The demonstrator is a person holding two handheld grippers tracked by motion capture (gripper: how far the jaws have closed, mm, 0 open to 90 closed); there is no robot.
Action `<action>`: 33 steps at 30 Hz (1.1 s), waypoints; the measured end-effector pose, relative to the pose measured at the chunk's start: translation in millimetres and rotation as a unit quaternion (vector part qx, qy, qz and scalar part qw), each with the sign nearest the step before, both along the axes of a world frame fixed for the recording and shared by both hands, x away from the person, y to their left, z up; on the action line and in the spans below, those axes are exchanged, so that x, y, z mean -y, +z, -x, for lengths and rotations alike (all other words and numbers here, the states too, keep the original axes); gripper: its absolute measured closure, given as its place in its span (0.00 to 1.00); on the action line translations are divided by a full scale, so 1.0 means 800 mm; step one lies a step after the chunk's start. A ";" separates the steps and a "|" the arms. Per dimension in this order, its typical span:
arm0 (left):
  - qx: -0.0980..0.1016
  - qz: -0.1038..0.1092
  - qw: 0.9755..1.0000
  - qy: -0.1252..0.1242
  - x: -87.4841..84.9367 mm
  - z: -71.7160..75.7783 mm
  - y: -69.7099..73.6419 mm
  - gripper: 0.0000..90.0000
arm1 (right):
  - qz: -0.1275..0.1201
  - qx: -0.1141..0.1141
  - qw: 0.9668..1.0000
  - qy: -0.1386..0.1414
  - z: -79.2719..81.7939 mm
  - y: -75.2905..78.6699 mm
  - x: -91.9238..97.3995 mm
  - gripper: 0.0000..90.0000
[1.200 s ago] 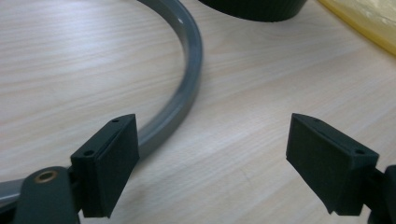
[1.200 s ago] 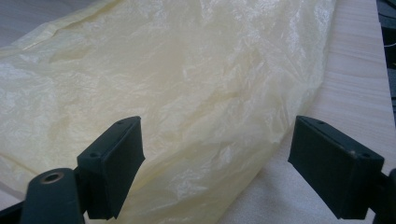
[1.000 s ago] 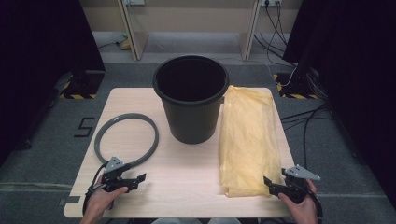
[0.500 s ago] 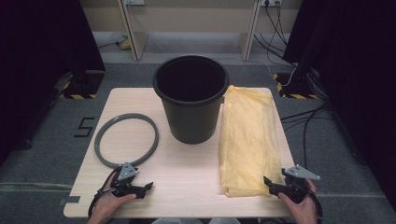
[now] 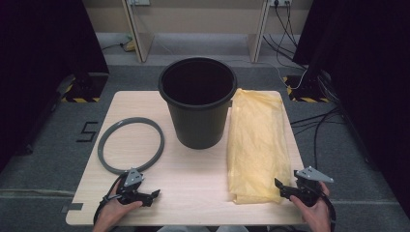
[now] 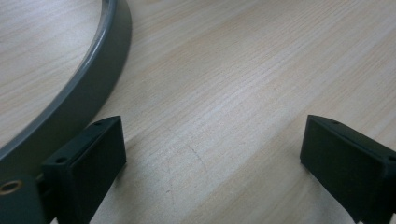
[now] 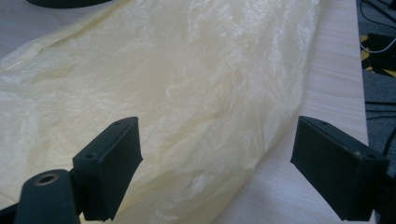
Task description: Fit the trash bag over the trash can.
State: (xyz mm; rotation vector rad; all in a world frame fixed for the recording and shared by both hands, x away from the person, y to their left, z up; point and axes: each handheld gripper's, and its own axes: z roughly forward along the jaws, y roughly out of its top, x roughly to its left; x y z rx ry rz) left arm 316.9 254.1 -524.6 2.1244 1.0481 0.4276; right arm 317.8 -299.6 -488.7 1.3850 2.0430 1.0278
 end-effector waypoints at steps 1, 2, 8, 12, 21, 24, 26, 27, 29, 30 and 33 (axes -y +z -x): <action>0.000 -0.002 1.000 -0.001 0.000 0.000 0.000 0.05 | 0.003 -0.001 1.000 0.000 -0.003 0.001 0.002 0.18; 0.000 -0.003 1.000 0.000 0.001 0.000 0.000 0.04 | 0.003 -0.002 1.000 0.000 -0.004 0.002 0.002 0.18; -0.001 -0.001 1.000 0.000 0.001 0.000 0.000 0.04 | 0.001 -0.021 1.000 0.008 -0.025 0.000 0.007 0.18; 0.000 -0.001 1.000 0.000 0.001 0.000 0.000 0.04 | 0.012 -0.031 0.999 0.006 -0.043 -0.001 0.006 0.18; -0.001 -0.001 1.000 0.000 0.001 0.000 0.000 0.04 | 0.035 -0.067 0.997 -0.006 -0.076 -0.009 0.000 0.18; -0.001 -0.001 1.000 0.000 0.001 0.000 0.000 0.04 | 0.053 -0.089 0.995 -0.016 -0.082 -0.015 -0.006 0.18; 0.000 -0.001 1.000 0.000 0.001 0.000 0.000 0.04 | 0.058 -0.097 0.993 -0.016 -0.082 -0.020 -0.009 0.13; 0.000 -0.001 1.000 0.000 0.001 0.000 0.000 0.04 | 0.058 -0.097 0.993 -0.015 -0.082 -0.021 -0.011 0.12; 0.000 -0.001 1.000 0.000 0.001 0.000 0.000 0.04 | 0.060 -0.105 0.993 -0.016 -0.082 -0.020 -0.014 0.10; -0.001 -0.001 1.000 0.000 0.001 0.000 0.000 0.04 | 0.061 -0.112 0.992 -0.016 -0.082 -0.020 -0.016 0.08; 0.000 -0.001 1.000 0.001 0.001 0.000 0.000 0.04 | 0.064 -0.120 0.991 -0.007 -0.084 -0.020 -0.022 0.04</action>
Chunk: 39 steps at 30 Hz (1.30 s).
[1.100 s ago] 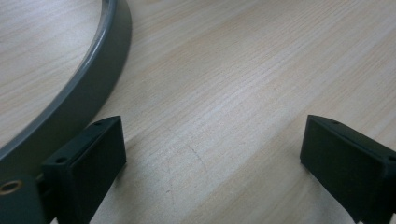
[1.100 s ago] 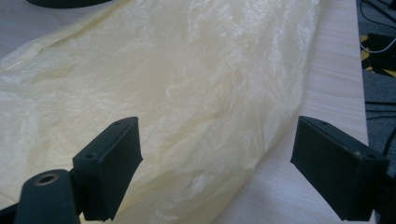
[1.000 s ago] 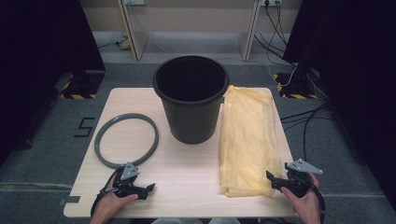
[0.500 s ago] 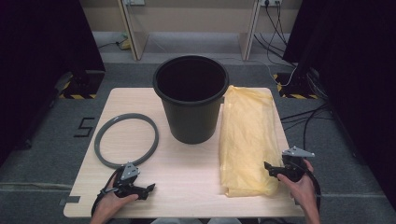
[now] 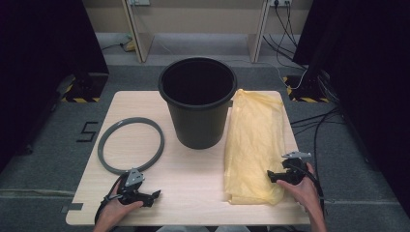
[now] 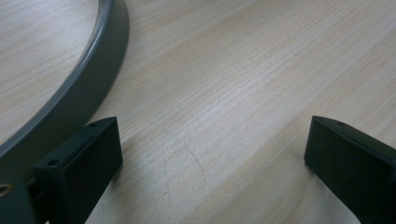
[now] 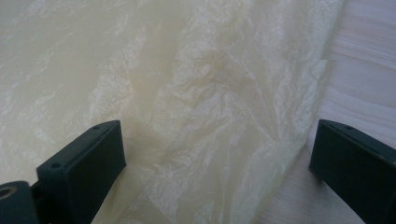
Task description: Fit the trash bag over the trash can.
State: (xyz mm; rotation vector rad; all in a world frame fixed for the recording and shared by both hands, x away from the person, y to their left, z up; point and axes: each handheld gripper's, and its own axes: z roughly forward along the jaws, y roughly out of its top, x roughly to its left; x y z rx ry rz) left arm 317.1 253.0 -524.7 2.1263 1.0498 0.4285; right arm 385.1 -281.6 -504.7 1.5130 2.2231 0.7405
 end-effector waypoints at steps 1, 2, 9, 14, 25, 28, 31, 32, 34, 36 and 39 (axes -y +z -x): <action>0.000 0.000 1.000 0.000 0.000 0.000 0.000 0.04 | -0.001 0.002 1.000 0.005 -0.001 0.000 -0.001 0.05; 0.000 0.000 1.000 0.000 0.000 0.000 0.000 0.04 | -0.004 0.003 1.000 0.002 -0.001 0.000 -0.003 0.09; 0.001 -0.001 1.000 0.001 0.000 0.000 0.000 0.04 | -0.002 0.019 0.999 0.045 0.000 -0.006 -0.015 0.00; 0.001 -0.001 1.000 0.002 0.000 0.001 0.000 0.04 | -0.011 0.037 0.998 0.059 0.005 -0.002 -0.021 0.32; 0.001 -0.001 1.000 0.004 0.000 0.001 0.000 0.04 | -0.066 0.058 0.992 0.093 -0.008 -0.004 -0.032 1.00; 0.001 0.000 1.000 0.004 0.000 0.001 0.000 0.04 | -0.075 0.072 0.991 0.089 -0.013 0.002 -0.032 1.00; 0.001 -0.001 1.000 0.004 0.000 0.001 0.000 0.04 | -0.090 0.087 0.988 0.085 -0.018 0.014 -0.028 1.00; 0.001 -0.001 1.000 0.004 0.000 0.001 0.000 0.04 | -0.097 0.093 0.987 0.085 -0.020 0.020 -0.028 1.00; 0.001 -0.001 1.000 0.003 0.000 0.001 0.000 0.04 | -0.105 0.105 0.985 0.084 -0.026 0.033 -0.025 1.00; 0.001 -0.001 1.000 0.004 0.000 0.001 0.000 0.04 | -0.114 0.115 0.983 0.084 -0.032 0.046 -0.022 1.00; 0.001 -0.001 1.000 0.004 0.000 0.001 0.000 0.04 | -0.135 0.128 0.979 0.084 -0.041 0.067 -0.017 1.00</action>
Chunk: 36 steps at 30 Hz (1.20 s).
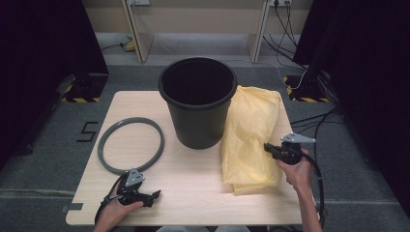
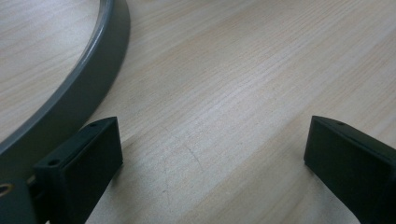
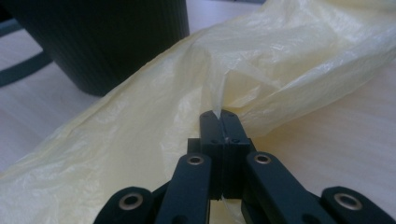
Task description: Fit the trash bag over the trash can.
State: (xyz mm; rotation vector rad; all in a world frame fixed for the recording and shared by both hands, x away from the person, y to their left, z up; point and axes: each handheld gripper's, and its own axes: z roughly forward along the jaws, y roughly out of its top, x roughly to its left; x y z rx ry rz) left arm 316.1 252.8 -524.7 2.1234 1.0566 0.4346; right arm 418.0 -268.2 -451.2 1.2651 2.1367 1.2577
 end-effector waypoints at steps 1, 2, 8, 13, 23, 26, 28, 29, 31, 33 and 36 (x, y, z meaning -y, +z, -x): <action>0.000 0.000 1.000 0.000 0.000 0.000 0.000 0.04 | -0.001 0.004 1.000 -0.001 -0.004 0.007 0.002 1.00; 0.000 0.000 1.000 0.000 0.000 0.000 0.000 0.04 | -0.002 0.006 1.000 -0.002 -0.007 0.014 0.002 1.00; 0.000 0.000 1.000 0.000 0.000 0.000 0.000 0.04 | -0.014 0.026 1.000 0.003 -0.031 0.055 0.004 1.00; 0.000 0.002 1.000 0.002 0.000 0.000 0.000 0.04 | -0.039 0.041 0.998 0.000 -0.054 0.097 0.012 1.00; -0.001 0.002 1.000 0.001 0.000 0.000 0.000 0.04 | -0.059 0.060 0.996 -0.013 -0.093 0.173 0.019 1.00; -0.001 0.002 1.000 0.001 0.000 0.000 0.000 0.04 | -0.071 0.065 0.995 -0.022 -0.103 0.194 0.026 1.00; -0.001 0.001 1.000 0.001 0.000 0.000 0.000 0.04 | -0.078 0.071 0.994 -0.029 -0.110 0.207 0.030 1.00; -0.001 0.002 1.000 0.001 0.000 0.000 0.000 0.04 | -0.082 0.072 0.994 -0.032 -0.112 0.211 0.031 1.00; -0.001 0.002 1.000 0.001 0.000 0.000 0.000 0.04 | -0.087 0.076 0.993 -0.036 -0.118 0.222 0.034 1.00; -0.002 -0.001 1.000 0.000 0.000 0.000 0.000 0.04 | -0.088 0.078 0.992 -0.043 -0.123 0.233 0.035 1.00; -0.001 -0.001 1.000 0.000 0.000 0.000 0.000 0.04 | -0.099 0.082 0.991 -0.048 -0.133 0.249 0.036 1.00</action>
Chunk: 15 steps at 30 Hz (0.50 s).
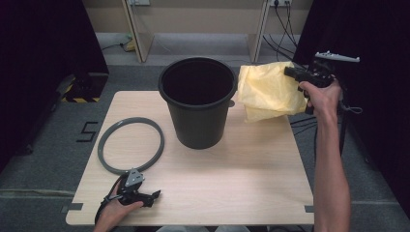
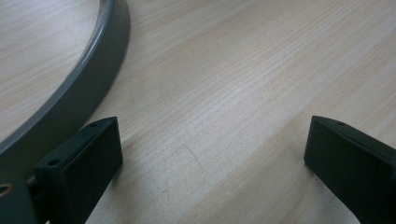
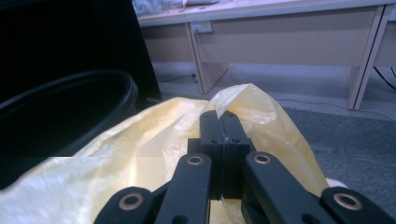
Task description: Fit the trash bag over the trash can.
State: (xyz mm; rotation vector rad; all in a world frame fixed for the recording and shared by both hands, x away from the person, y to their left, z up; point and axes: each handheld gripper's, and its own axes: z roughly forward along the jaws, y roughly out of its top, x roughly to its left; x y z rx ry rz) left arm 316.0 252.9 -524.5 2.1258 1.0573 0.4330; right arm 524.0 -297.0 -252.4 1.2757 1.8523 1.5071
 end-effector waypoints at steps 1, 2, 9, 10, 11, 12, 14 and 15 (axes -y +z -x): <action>0.000 0.000 1.000 0.000 0.000 0.000 0.000 0.04 | -0.001 0.001 1.000 -0.003 -0.003 0.006 0.000 1.00; 0.000 0.000 1.000 0.000 0.000 0.000 0.000 0.04 | -0.002 0.003 1.000 -0.007 -0.006 0.011 0.000 1.00; 0.000 0.000 1.000 0.000 0.000 0.000 0.000 0.04 | -0.022 0.014 1.000 -0.007 -0.021 0.045 -0.016 1.00; 0.000 0.000 1.000 0.000 0.000 0.000 0.000 0.04 | -0.021 0.016 1.000 -0.006 -0.023 0.050 -0.021 1.00; 0.000 0.000 1.000 0.000 0.000 0.000 0.000 0.04 | -0.022 0.019 1.000 -0.003 -0.025 0.055 -0.027 1.00; 0.000 0.000 1.000 0.000 0.000 0.000 0.000 0.04 | -0.022 0.022 1.000 0.001 -0.026 0.061 -0.034 1.00; 0.000 0.000 1.000 0.000 0.000 0.000 0.000 0.04 | -0.026 0.027 0.999 0.006 -0.028 0.068 -0.045 1.00; 0.000 0.000 1.000 0.000 0.000 0.000 0.000 0.04 | -0.026 0.031 0.999 0.011 -0.029 0.073 -0.055 1.00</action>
